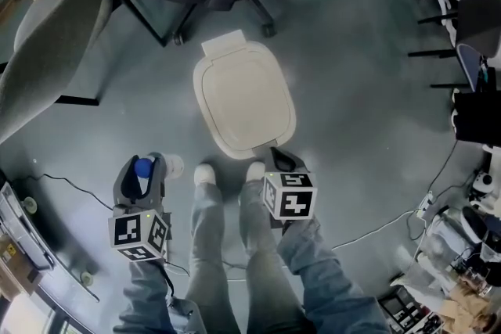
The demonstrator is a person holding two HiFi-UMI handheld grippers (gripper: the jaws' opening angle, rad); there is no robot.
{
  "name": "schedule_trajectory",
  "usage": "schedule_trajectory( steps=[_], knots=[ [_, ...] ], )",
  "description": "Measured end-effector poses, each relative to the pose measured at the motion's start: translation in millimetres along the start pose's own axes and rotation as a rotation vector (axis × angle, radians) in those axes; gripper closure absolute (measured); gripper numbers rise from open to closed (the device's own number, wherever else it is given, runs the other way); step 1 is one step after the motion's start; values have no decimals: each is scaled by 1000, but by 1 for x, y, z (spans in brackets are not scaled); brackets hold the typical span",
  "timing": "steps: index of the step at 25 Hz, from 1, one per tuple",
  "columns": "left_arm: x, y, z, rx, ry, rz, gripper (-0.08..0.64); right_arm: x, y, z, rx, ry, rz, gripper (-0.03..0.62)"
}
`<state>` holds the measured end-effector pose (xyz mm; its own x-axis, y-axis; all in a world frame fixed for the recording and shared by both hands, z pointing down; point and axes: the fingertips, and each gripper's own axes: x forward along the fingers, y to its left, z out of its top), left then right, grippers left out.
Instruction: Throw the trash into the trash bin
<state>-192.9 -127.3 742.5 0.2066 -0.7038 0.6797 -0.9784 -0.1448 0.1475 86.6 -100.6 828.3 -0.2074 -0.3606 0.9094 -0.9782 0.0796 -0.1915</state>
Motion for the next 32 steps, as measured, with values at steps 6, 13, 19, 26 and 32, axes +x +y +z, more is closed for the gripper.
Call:
schedule_trajectory(
  steps=[6, 13, 19, 26, 32],
  knots=[
    [-1, 5, -3, -7, 1, 5, 351, 10, 3, -8, -8, 31, -7, 589],
    [-2, 5, -7, -2, 7, -2, 351, 19, 2, -20, -5, 60, -13, 589],
    [-2, 1, -8, -1, 8, -12, 351, 21, 2, -26, 5, 54, -6, 589],
    [-2, -8, -8, 3, 8, -30, 351, 21, 3, -27, -24, 24, 3, 589],
    [-4, -10, -7, 10, 10, -34, 351, 21, 4, -20, -25, 14, 22, 589]
  ],
)
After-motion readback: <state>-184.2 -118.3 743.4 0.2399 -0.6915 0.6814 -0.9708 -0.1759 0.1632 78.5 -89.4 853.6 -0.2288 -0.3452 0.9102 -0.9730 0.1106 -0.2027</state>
